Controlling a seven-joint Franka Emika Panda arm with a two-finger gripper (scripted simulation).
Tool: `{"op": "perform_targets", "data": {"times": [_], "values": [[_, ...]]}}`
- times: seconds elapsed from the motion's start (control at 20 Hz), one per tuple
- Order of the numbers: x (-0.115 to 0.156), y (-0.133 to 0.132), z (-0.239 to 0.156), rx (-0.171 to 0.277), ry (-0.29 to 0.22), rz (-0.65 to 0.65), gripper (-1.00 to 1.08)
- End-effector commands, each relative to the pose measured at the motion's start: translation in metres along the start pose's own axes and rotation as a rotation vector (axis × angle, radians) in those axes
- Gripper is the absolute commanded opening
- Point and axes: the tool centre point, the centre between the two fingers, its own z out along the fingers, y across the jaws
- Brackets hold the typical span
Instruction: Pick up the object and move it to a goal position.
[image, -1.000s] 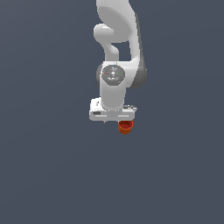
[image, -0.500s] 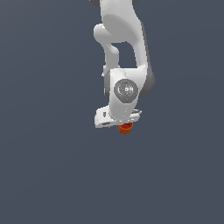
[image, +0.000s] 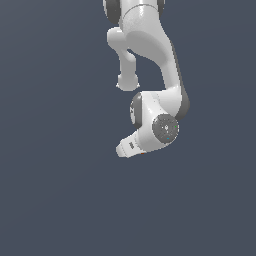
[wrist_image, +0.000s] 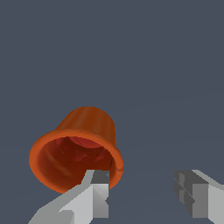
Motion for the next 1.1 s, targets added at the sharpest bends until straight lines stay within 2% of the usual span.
{"op": "perform_targets", "data": {"times": [0.0,0.3,0.55,0.8,1.05], "values": [[0.003,-0.004,0.003,-0.011,-0.051,-0.059,0.28],[0.008,-0.011,0.008,-0.027,-0.154,-0.171,0.28],[0.01,-0.015,0.011,-0.033,-0.214,-0.23,0.28],[0.01,-0.017,0.012,-0.035,-0.247,-0.262,0.28],[0.01,-0.017,0.012,-0.036,-0.253,-0.267,0.28]]}}
